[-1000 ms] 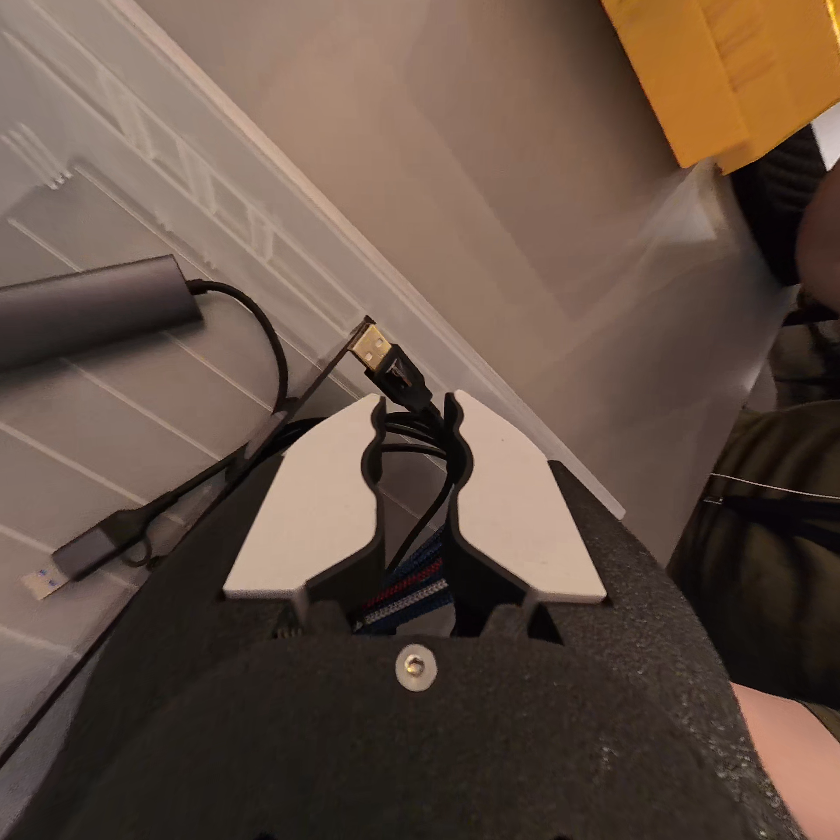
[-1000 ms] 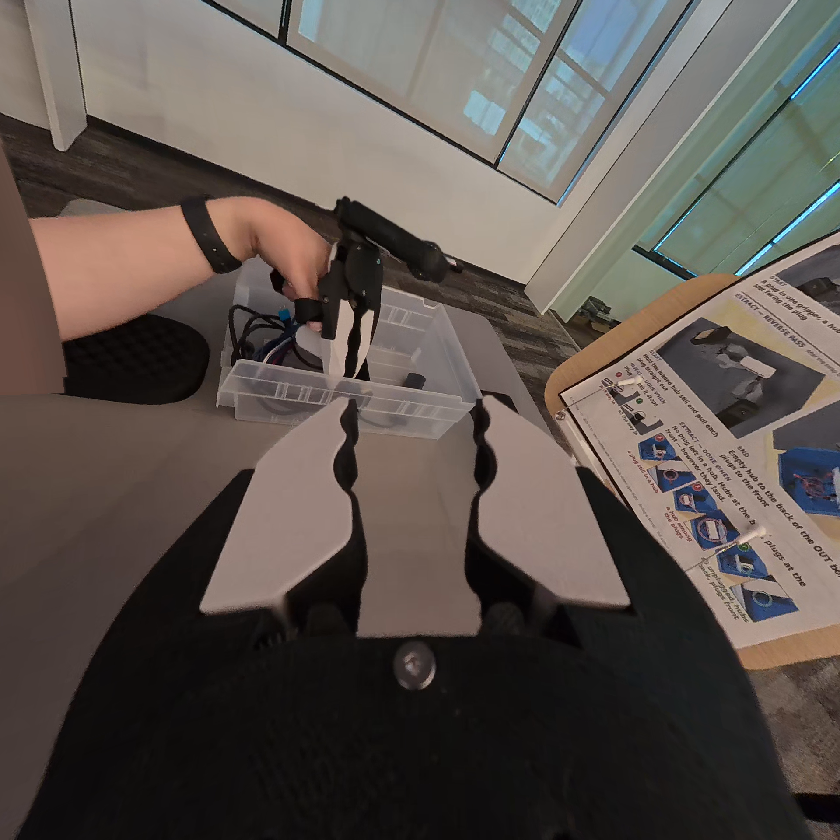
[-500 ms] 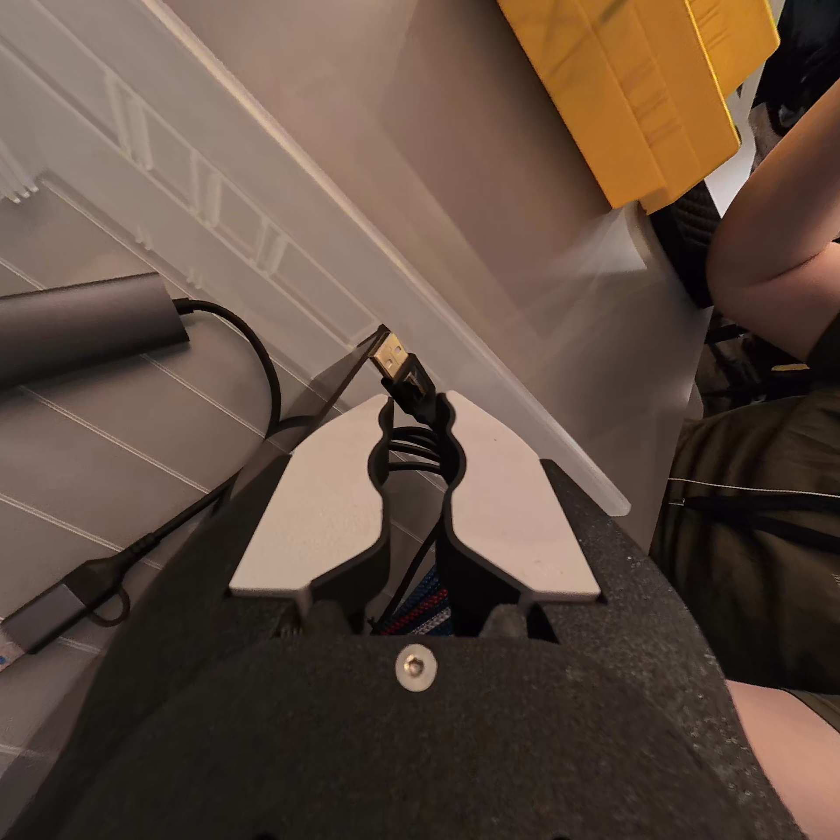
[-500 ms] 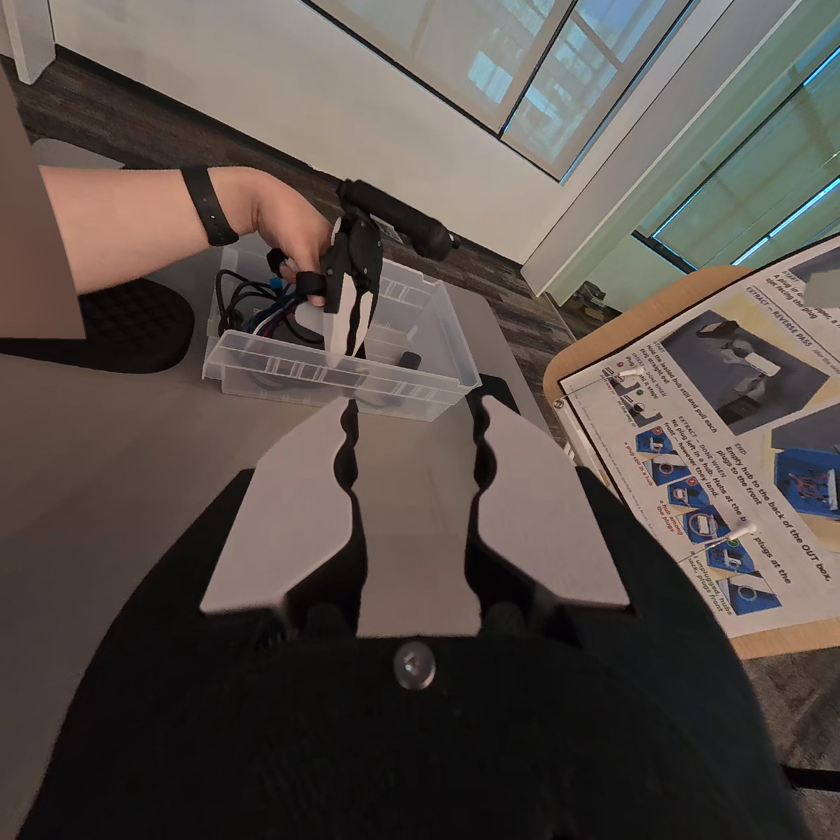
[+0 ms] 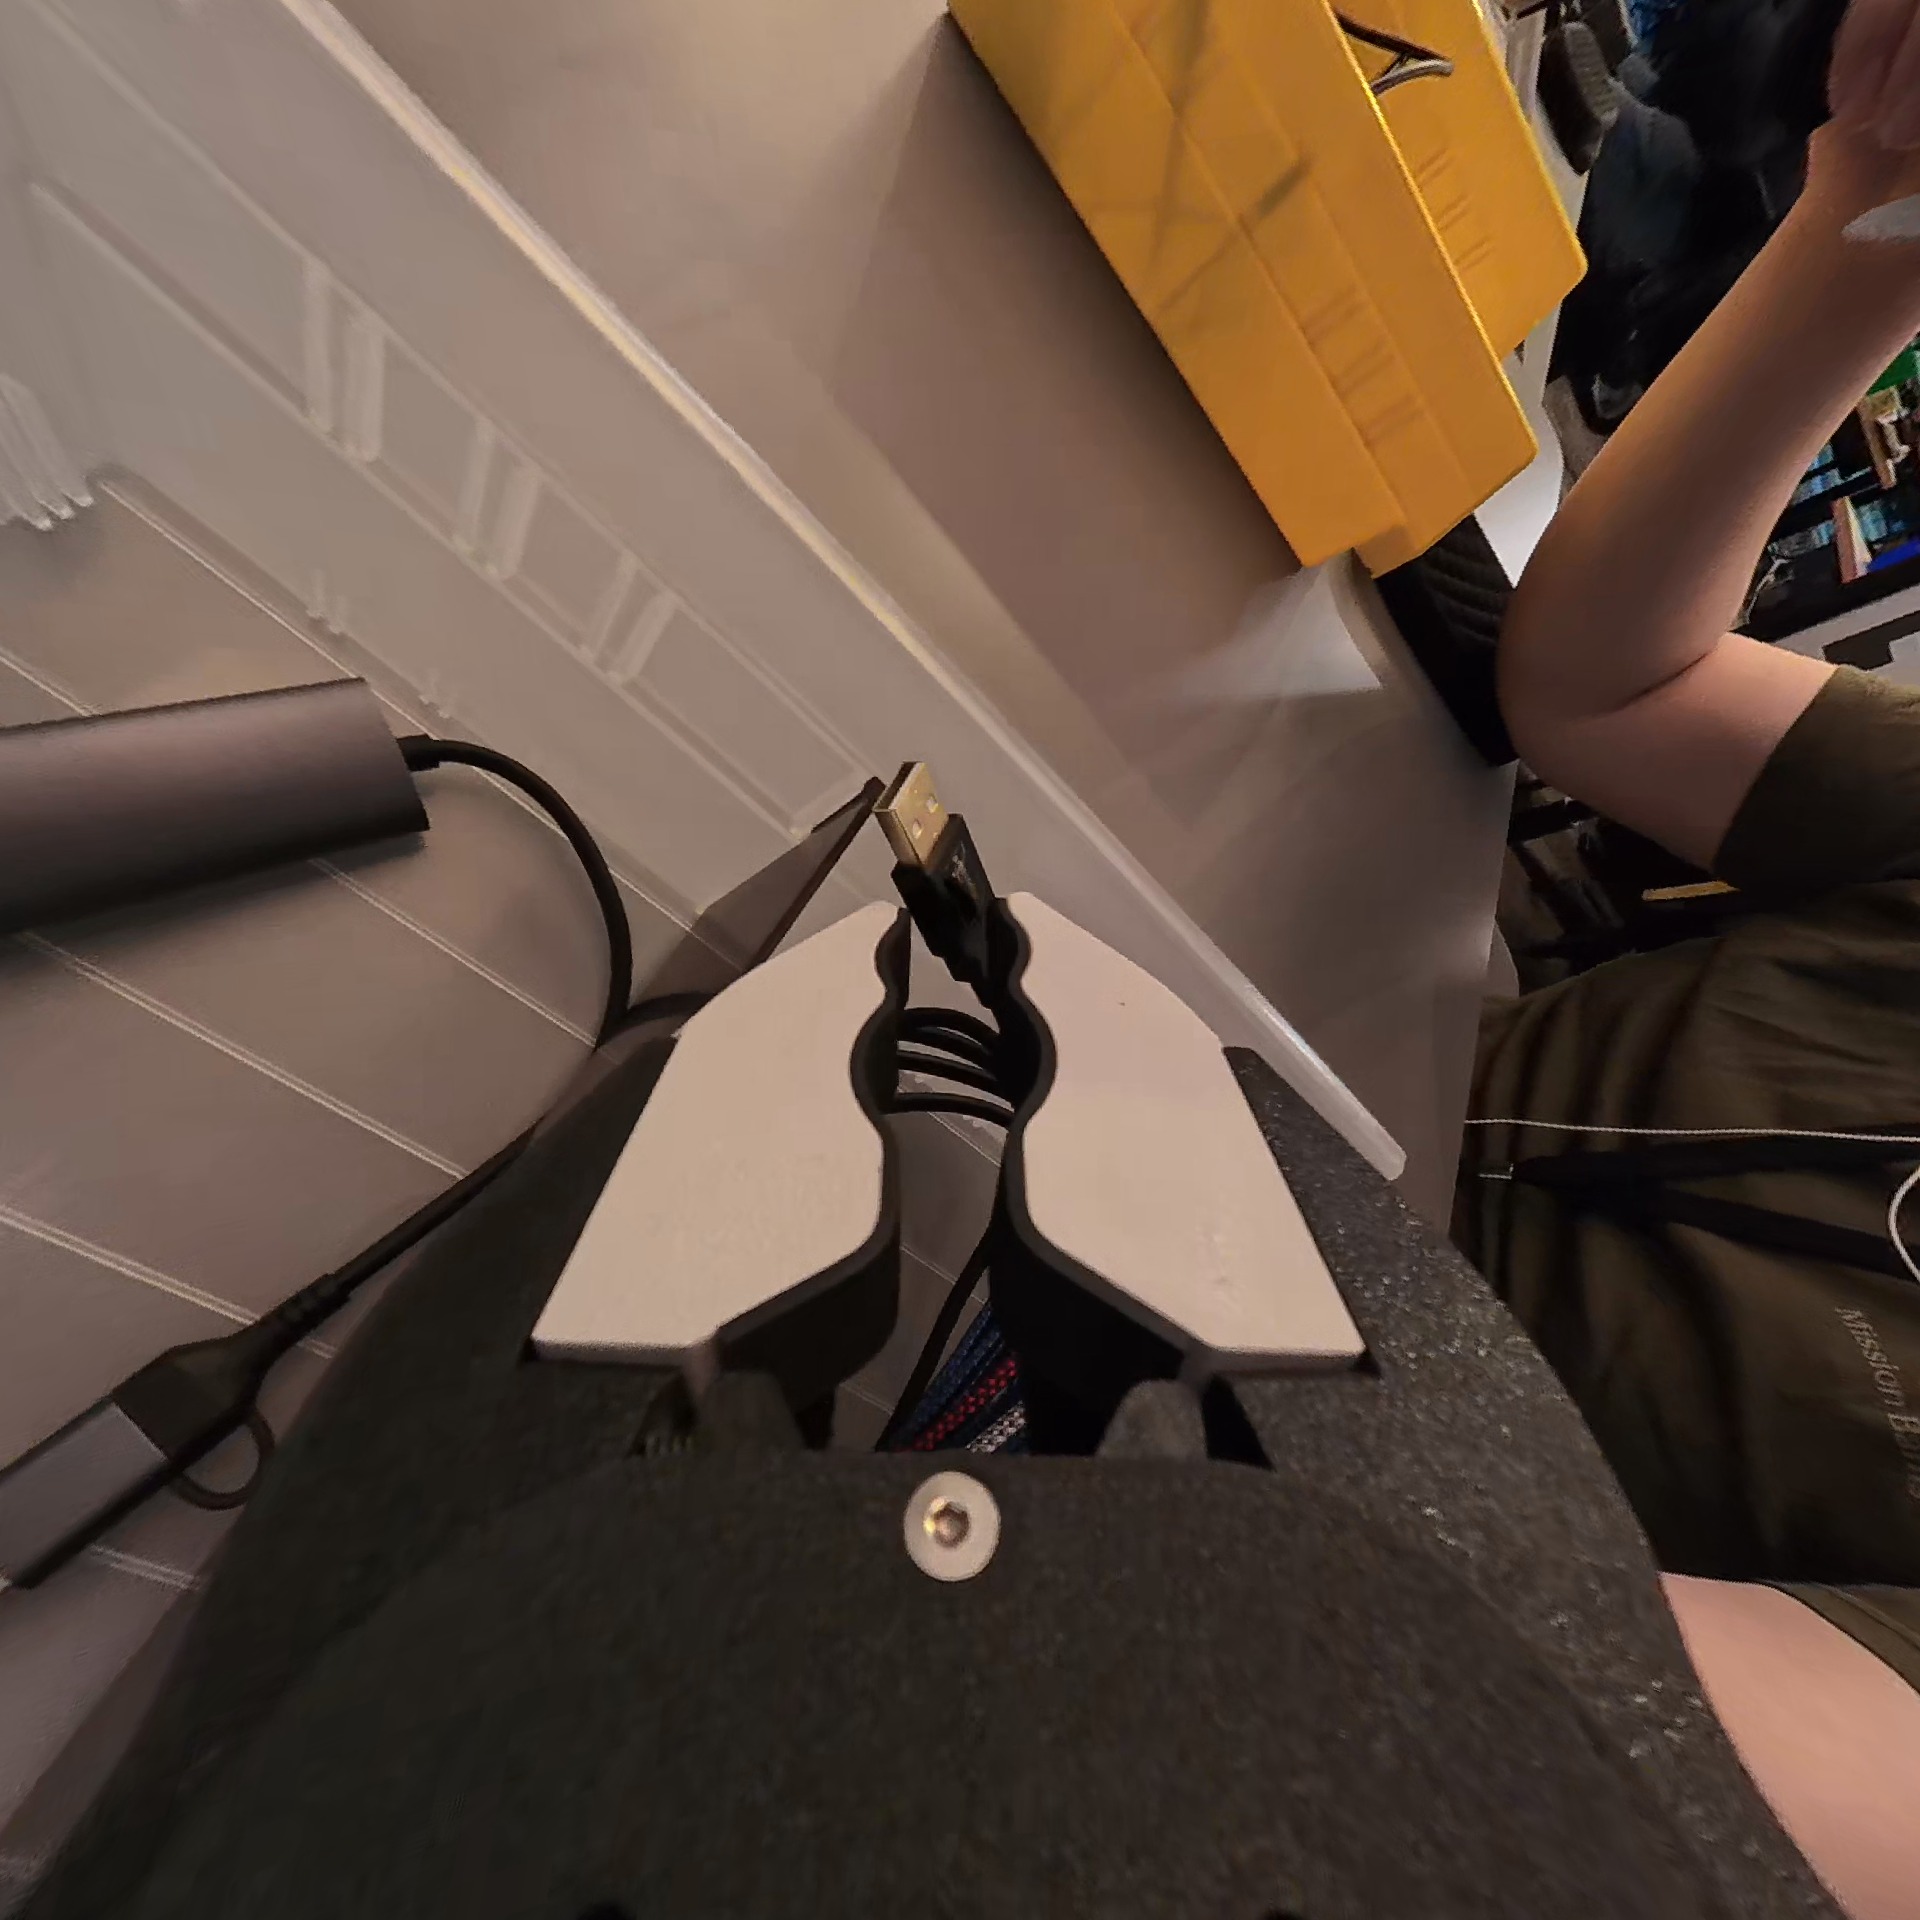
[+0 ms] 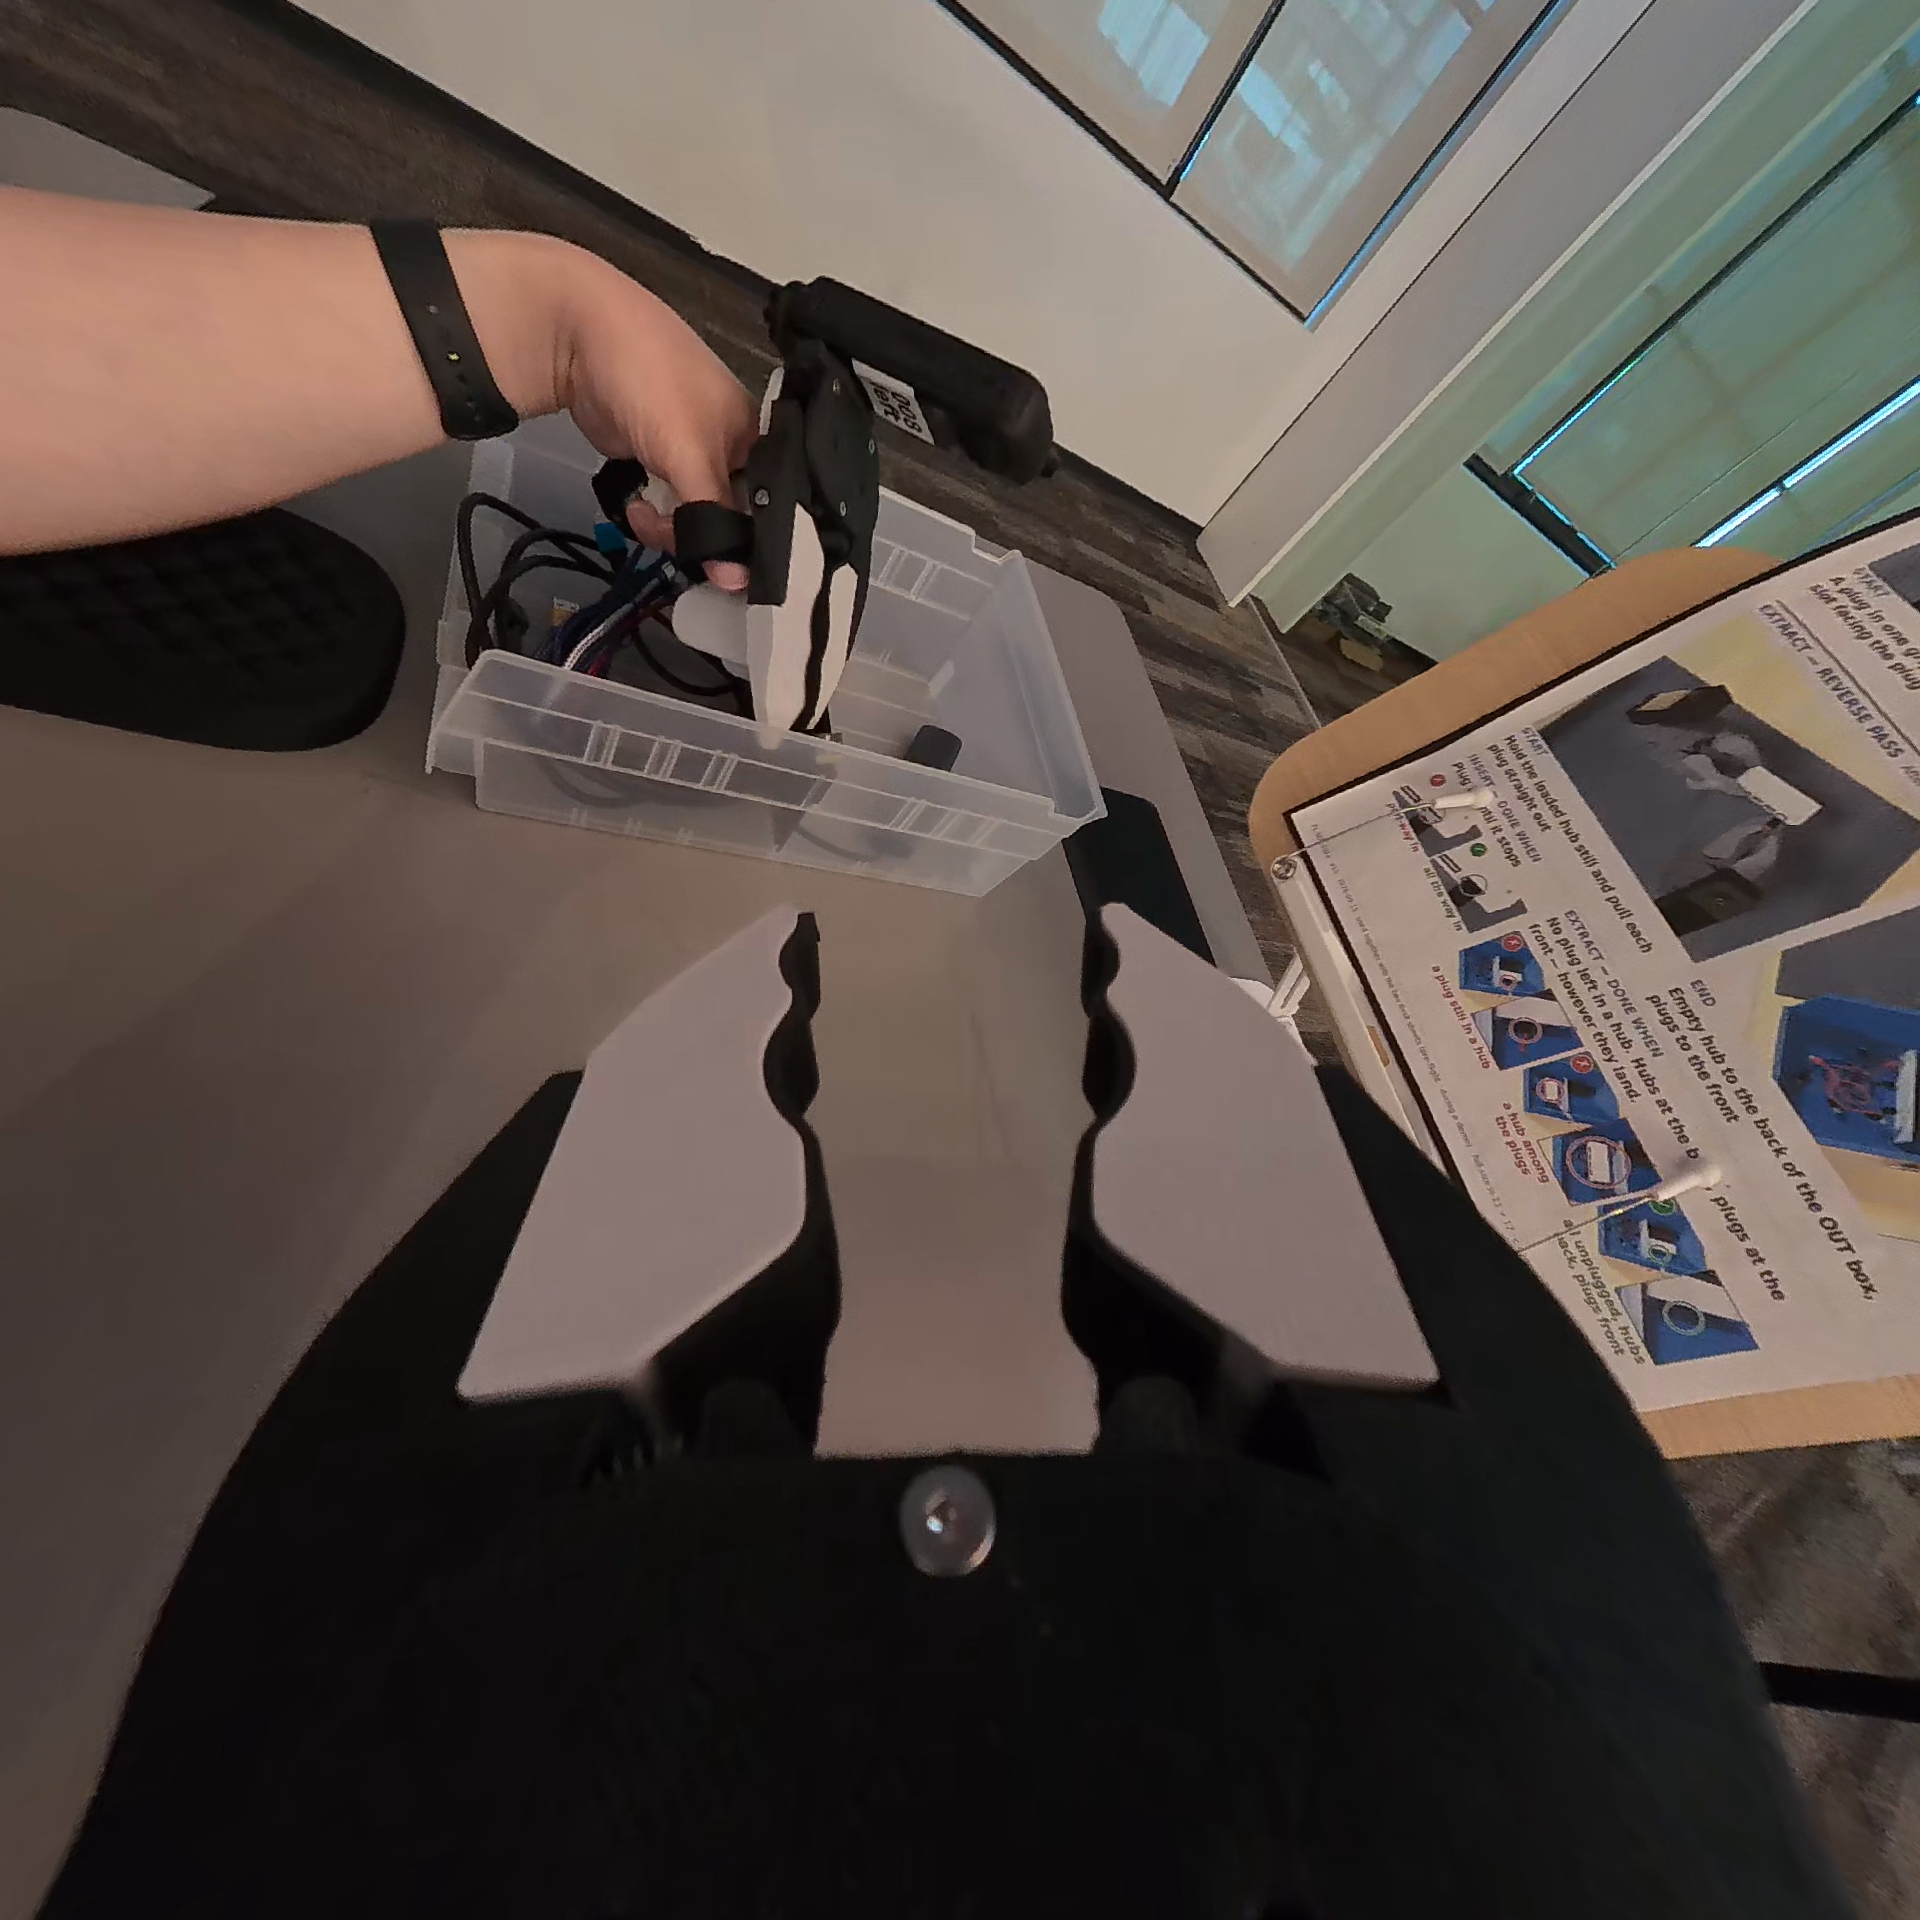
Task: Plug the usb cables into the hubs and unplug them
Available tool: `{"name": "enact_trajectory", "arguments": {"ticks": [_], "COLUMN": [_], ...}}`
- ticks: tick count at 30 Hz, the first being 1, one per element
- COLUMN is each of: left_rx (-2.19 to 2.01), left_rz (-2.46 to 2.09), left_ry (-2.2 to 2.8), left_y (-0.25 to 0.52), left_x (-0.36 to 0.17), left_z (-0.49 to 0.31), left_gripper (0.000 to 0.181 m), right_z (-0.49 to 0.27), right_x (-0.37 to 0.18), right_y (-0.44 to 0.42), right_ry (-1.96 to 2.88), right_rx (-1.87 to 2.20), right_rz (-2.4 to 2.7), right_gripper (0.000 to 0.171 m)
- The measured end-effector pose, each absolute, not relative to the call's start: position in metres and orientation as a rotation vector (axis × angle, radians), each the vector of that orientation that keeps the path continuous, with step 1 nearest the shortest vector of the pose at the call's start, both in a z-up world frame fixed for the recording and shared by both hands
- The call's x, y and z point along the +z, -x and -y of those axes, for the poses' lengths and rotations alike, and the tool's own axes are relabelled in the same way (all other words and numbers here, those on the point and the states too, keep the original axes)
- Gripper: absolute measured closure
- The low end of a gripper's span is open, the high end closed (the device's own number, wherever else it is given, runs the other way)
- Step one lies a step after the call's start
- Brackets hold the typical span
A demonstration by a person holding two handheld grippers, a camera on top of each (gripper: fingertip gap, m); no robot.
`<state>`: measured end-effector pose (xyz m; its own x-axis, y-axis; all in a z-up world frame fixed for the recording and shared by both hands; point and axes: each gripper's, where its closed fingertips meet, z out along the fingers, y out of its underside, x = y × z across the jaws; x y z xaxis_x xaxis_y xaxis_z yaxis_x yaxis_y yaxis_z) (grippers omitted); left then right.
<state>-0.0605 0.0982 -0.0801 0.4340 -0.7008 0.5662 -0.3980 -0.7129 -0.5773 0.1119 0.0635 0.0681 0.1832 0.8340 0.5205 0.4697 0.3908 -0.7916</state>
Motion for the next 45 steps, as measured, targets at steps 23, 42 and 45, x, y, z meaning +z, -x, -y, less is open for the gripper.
{"name": "enact_trajectory", "arguments": {"ticks": [23, 42, 45], "left_rx": [-0.849, -0.810, -0.807], "left_rz": [-0.899, -0.831, -0.818], "left_ry": [1.773, 1.526, 1.506], "left_y": [0.059, 0.063, 0.071], "left_x": [0.067, 0.138, 0.143], "left_z": [-0.090, -0.055, -0.051], "left_gripper": [0.172, 0.173, 0.173], "right_z": [-0.022, -0.028, -0.035], "right_x": [0.013, -0.026, -0.024], "right_y": [-0.012, 0.093, 0.095], "right_ry": [1.360, 1.315, 1.345], "right_rx": [0.956, 0.786, 0.800], "right_rz": [1.431, 1.435, 1.441], "right_gripper": [0.125, 0.135, 0.167]}}
